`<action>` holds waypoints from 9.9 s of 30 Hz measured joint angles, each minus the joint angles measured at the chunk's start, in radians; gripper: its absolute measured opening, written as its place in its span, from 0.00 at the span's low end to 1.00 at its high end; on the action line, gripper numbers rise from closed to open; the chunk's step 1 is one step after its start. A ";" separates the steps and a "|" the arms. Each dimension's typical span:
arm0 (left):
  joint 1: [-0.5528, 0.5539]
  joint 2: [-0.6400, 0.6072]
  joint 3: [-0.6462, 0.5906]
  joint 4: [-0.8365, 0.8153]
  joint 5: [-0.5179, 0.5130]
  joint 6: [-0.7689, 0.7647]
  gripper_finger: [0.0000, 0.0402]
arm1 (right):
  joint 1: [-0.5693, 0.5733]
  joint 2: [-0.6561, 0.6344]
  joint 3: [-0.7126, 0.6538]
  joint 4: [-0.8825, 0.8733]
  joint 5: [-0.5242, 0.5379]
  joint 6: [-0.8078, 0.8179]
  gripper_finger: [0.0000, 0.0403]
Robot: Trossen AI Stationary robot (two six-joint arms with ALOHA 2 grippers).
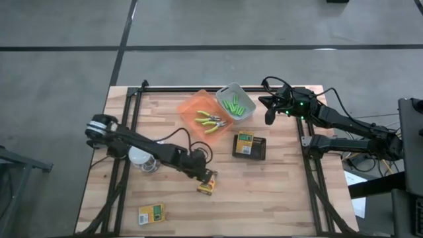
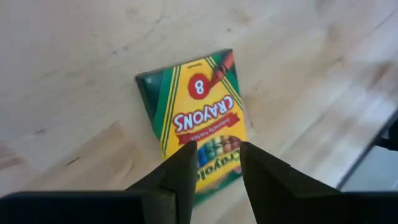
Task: Pick & Place School Supplies
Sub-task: Put the yellow crayon box into the black bin
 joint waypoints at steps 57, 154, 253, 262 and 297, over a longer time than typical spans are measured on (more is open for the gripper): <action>0.009 -0.127 0.002 -0.010 -0.084 0.165 0.31 | 0.269 0.006 0.000 0.208 -0.431 0.245 0.04; 0.000 -0.094 -0.343 0.441 0.017 0.019 0.31 | 0.898 1.198 0.430 0.317 0.338 0.566 0.04; 0.000 -0.043 -0.340 0.524 0.014 -0.045 0.31 | 0.926 1.259 0.285 0.660 0.461 0.473 0.04; 0.000 -0.043 -0.341 0.523 0.000 -0.044 0.31 | 0.927 1.232 0.284 0.654 0.467 0.442 0.04; 0.000 -0.043 -0.340 0.525 0.004 -0.127 0.31 | 0.952 1.223 0.290 0.392 0.450 0.663 0.04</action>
